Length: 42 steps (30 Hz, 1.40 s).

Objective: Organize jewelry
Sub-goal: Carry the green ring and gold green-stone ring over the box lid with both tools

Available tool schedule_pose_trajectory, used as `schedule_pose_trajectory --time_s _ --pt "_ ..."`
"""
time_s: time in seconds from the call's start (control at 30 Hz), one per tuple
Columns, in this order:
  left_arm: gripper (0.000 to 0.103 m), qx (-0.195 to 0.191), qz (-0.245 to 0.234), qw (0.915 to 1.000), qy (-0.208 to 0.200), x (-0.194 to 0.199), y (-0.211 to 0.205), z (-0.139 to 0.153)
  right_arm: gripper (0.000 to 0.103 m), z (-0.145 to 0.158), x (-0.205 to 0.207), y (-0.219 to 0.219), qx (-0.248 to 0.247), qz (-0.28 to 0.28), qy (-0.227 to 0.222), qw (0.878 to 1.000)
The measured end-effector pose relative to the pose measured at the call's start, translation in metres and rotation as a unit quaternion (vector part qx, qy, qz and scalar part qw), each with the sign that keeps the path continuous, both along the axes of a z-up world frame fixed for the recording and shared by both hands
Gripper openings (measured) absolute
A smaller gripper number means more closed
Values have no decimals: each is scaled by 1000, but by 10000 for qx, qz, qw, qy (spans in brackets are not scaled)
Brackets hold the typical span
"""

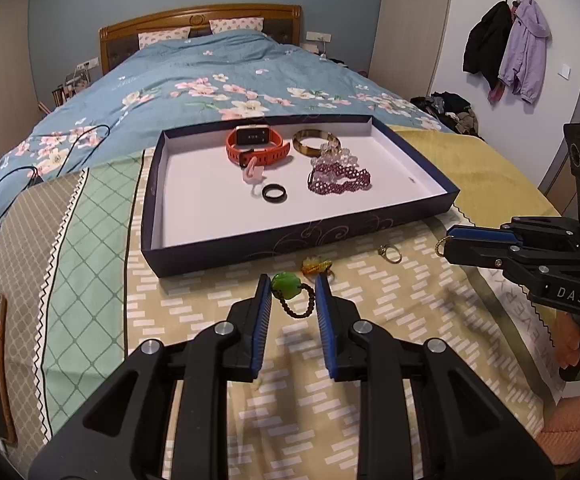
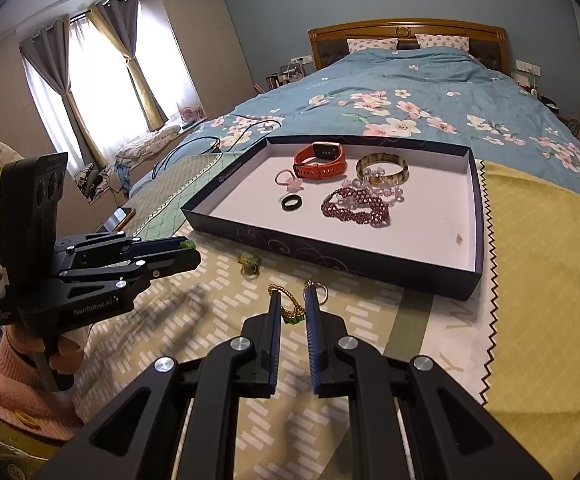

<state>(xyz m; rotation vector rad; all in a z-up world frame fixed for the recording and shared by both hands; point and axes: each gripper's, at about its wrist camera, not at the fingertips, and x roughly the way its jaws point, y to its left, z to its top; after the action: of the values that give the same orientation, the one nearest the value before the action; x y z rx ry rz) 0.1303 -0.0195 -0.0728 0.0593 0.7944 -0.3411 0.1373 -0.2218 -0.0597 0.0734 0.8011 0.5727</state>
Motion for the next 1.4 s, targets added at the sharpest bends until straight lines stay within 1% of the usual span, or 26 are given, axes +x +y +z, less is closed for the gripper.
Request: schedule_pose_trajectory --time_s 0.6,0.97,1.4 --pt "23 -64 75 9997 -219 -3 3 14 10 14 9 -1 78 -76 -220 9997" --pt "23 -106 123 9992 -359 5 3 25 10 23 21 -3 69 -140 -387 9991" --pt "23 -103 185 9985 -510 13 1 33 10 27 33 3 81 -109 -461 9988"
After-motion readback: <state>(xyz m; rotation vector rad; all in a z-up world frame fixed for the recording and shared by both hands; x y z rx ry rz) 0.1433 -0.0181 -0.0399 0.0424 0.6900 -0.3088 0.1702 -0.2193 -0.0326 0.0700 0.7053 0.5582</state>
